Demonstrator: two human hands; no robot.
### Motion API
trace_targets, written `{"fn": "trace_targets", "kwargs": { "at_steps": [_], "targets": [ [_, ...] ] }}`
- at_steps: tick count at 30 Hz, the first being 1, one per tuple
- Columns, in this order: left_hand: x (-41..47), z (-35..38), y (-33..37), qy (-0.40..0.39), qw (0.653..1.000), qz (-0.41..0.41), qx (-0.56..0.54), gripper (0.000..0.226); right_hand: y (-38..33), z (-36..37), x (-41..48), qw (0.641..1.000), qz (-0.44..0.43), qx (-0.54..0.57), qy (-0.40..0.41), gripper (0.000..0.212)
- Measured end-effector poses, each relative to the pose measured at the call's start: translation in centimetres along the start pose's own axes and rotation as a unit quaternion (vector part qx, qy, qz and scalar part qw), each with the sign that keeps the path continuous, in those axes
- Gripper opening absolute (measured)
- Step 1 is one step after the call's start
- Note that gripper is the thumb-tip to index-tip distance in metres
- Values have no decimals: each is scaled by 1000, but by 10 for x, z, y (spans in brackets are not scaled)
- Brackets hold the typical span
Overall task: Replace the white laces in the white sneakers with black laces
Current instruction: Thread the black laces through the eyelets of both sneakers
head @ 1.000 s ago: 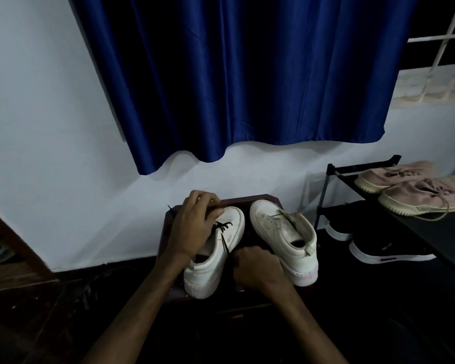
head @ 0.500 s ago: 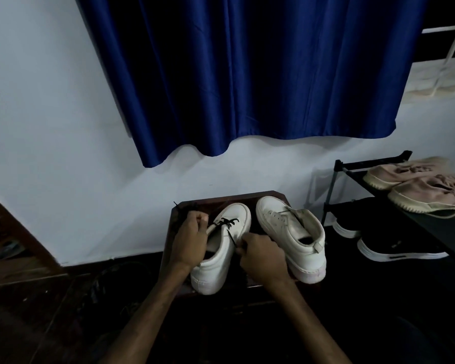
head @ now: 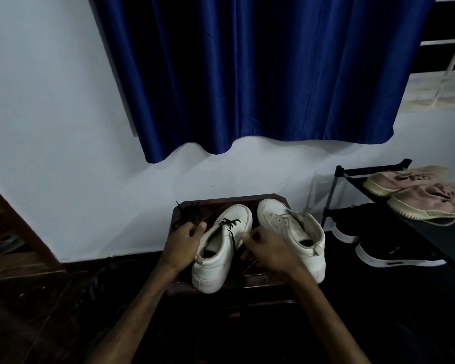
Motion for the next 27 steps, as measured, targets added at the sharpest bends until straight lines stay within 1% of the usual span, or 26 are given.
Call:
{"fn": "trace_targets", "kwargs": {
  "at_steps": [1, 2, 3, 5, 6, 7, 8, 9, 10, 11, 12, 13, 15, 18, 20, 22, 24, 25, 27],
  "targets": [
    [-3, 0, 1, 1, 1000, 1, -4, 43, -2, 3, 1, 998, -4, -64, 11, 38],
    [-6, -1, 4, 6, 1000, 1, 4, 43, -5, 10, 2, 994, -10, -108, 1, 33],
    [-8, -3, 7, 13, 1000, 3, 22, 43, -8, 19, 3, 991, -16, -135, -14, 28],
    [-9, -6, 9, 12, 998, -3, 69, 43, -11, 25, 3, 988, -20, -154, -13, 34],
    [-10, -8, 9, -1, 997, -14, 80, 44, -10, 23, 1, 991, -14, -133, -14, 33],
    [-9, -9, 9, -14, 998, -24, 58, 47, -9, 18, 0, 996, -5, -86, -20, 30],
    [-10, -13, 9, -25, 999, -33, -5, 50, -11, 12, -5, 999, 4, -16, -32, 27],
    [-13, -18, 13, -34, 995, -38, -90, 49, -16, 4, -10, 998, 14, 51, -36, 25],
    [-15, -26, 20, -39, 984, -43, -169, 46, -25, -6, -15, 995, 15, 94, -30, 25],
    [-17, -36, 30, -44, 972, -46, -226, 42, -37, -19, -19, 995, 6, 103, -14, 25],
    [-19, -47, 43, -49, 964, -38, -257, 39, -52, -32, -24, 994, -10, 107, 2, 24],
    [-21, -60, 59, -53, 961, -18, -272, 38, -70, -45, -29, 993, -28, 114, 15, 21],
    [-26, -87, 93, -45, 962, 36, -267, 35, -108, -65, -39, 990, -63, 121, 20, 14],
    [-34, -121, 141, -13, 964, 113, -240, 31, -166, -78, -54, 988, -118, 101, -14, 16],
    [-40, -133, 166, -6, 959, 158, -235, 28, -199, -78, -59, 979, -155, 127, -42, 18],
    [-43, -134, 181, -38, 952, 175, -250, 26, -220, -75, -58, 964, -182, 177, -79, 23],
    [-51, -130, 192, -84, 935, 193, -285, 28, -234, -71, -59, 948, -208, 217, -109, 32],
    [-53, -132, 199, -94, 927, 207, -299, 29, -241, -73, -59, 945, -223, 214, -102, 34],
    [-56, -133, 204, -97, 921, 226, -302, 29, -240, -75, -57, 948, -236, 204, -60, 28]
  ]
}}
Point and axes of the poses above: each hand's wrist, its own x-axis towards the middle knuckle, its own z-axis out of the palm, y = z × x, the point moved 8 cm from there along x, towards the middle knuckle, and after that the axes turned 13 degrees about -y, right-handed, at the moved point
